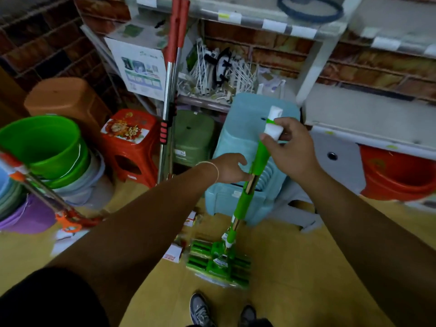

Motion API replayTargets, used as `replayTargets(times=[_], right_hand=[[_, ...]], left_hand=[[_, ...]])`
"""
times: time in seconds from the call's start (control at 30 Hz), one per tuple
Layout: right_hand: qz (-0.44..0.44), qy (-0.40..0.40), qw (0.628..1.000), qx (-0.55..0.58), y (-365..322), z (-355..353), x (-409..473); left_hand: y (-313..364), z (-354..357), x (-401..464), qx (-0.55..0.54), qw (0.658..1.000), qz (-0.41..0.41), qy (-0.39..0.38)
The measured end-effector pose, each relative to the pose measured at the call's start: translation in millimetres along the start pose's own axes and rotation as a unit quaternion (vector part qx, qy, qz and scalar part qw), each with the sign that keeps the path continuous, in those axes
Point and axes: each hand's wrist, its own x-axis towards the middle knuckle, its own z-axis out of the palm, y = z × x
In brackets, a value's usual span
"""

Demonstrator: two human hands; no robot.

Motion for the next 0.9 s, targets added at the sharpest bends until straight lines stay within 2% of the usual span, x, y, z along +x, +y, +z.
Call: replayTargets(times=[0.1,0.3,0.43,0.67,0.77,0.9], right_hand=[[0.041,-0.012,0.999,0.027,-4,-3,-32],[0.075,-0.102,0.992,0.030,2,2,-100],[0.050,-0.101,0.993,0.018,0,-3,-139],[-0.014,-0.070,0.997,0.040,-12,-24,-215],[-0.044,-0.042,0.998,0.034,-34,-44,-232],[-0.091,-0.029,0.995,0.042,-82,-70,-234]], left_hand=[[3,21,-13,0.006,1.000,0.028,-0.008],[4,61,-48,-0.003,0.997,0.077,-0.003],[0,85,-82,0.019,0.998,0.065,0.002],[2,132,-149,-0.023,0.996,0.070,0.045],[10,141,-180,-0.119,0.986,0.090,0.080],[23,129,-216,-0.276,0.942,0.127,0.142]])
